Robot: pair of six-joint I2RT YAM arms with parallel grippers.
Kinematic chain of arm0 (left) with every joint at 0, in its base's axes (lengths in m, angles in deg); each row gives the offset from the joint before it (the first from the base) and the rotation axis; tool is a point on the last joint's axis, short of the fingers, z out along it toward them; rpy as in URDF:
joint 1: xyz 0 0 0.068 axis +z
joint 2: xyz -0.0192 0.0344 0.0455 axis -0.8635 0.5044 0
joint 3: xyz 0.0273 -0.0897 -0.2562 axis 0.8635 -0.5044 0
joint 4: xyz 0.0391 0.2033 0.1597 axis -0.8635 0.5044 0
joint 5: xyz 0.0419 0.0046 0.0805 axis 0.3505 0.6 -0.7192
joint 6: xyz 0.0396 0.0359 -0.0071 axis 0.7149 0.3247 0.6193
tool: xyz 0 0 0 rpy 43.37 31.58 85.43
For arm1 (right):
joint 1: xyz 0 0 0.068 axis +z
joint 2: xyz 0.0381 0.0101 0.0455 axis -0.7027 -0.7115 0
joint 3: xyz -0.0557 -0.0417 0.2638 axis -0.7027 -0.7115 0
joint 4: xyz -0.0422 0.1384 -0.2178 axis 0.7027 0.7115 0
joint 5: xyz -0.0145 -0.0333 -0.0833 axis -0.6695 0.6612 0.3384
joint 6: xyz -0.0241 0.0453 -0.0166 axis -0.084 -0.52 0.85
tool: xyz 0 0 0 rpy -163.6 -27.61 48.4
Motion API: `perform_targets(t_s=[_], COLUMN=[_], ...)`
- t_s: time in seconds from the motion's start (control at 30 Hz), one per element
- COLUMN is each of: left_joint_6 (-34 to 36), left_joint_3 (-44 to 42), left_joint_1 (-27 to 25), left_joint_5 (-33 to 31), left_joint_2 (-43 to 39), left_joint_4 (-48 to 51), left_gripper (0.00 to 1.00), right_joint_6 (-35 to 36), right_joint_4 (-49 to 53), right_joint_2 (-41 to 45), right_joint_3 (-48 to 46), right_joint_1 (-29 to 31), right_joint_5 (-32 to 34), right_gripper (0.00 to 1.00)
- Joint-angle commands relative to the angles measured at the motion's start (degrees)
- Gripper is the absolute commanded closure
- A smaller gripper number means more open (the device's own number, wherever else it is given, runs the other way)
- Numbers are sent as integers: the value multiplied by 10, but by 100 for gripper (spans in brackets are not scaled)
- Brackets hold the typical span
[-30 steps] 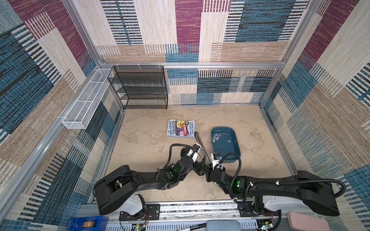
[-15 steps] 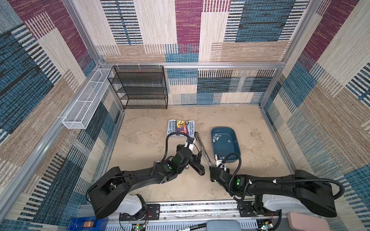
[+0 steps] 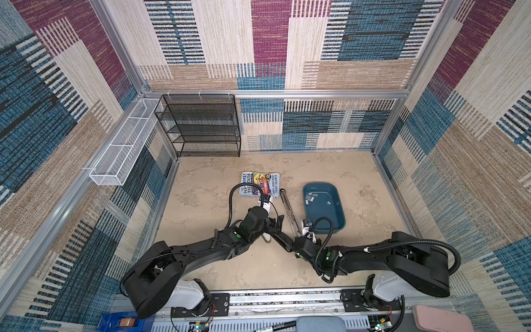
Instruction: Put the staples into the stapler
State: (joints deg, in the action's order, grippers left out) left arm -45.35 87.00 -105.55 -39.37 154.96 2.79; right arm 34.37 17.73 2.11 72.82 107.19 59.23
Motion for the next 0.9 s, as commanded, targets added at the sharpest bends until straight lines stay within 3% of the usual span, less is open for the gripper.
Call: perform_targets(t_s=[0.0,0.17,0.4,0.6,0.87], left_joint_6=[-42,-51,-63,-69,-89], left_joint_3=[5,31,64,91,150], left_joint_1=[20,35,51,58,76], left_joint_5=[54,76,90,116,167], left_joint_2=[11,43,97,141,217], left_joint_4=[1,13,20,17,19], left_gripper=[1,1,2,3,3], right_joint_6=[4,3,5,3,7], right_joint_4=[1,8,16,26,12], right_joint_2=[-9,-10,4,3,37], right_joint_3=[4,8,13,16,-5], right_joint_1=[-1,-1,-1,-2,-1], right_joint_5=[-9,-4,-2,-6,-21], right_gripper=[61,66,66,77,82])
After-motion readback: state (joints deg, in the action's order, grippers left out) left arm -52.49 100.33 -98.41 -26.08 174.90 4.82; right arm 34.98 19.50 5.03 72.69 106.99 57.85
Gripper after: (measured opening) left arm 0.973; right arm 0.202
